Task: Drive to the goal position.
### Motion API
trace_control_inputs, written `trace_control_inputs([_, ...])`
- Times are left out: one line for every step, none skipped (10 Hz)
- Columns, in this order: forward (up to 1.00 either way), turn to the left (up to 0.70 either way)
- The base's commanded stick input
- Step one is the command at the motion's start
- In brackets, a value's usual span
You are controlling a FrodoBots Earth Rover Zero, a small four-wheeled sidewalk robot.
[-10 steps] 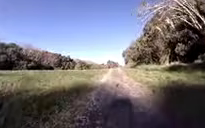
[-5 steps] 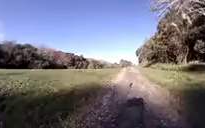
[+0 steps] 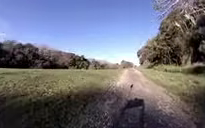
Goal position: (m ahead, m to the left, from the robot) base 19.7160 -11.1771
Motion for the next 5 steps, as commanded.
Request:
trace_control_inputs([0.5, -0.23])
trace_control_inputs([0.5, -0.48])
trace_control_inputs([0.5, -0.42])
trace_control_inputs([0.5, -0.23])
trace_control_inputs([0.5, 0.0])
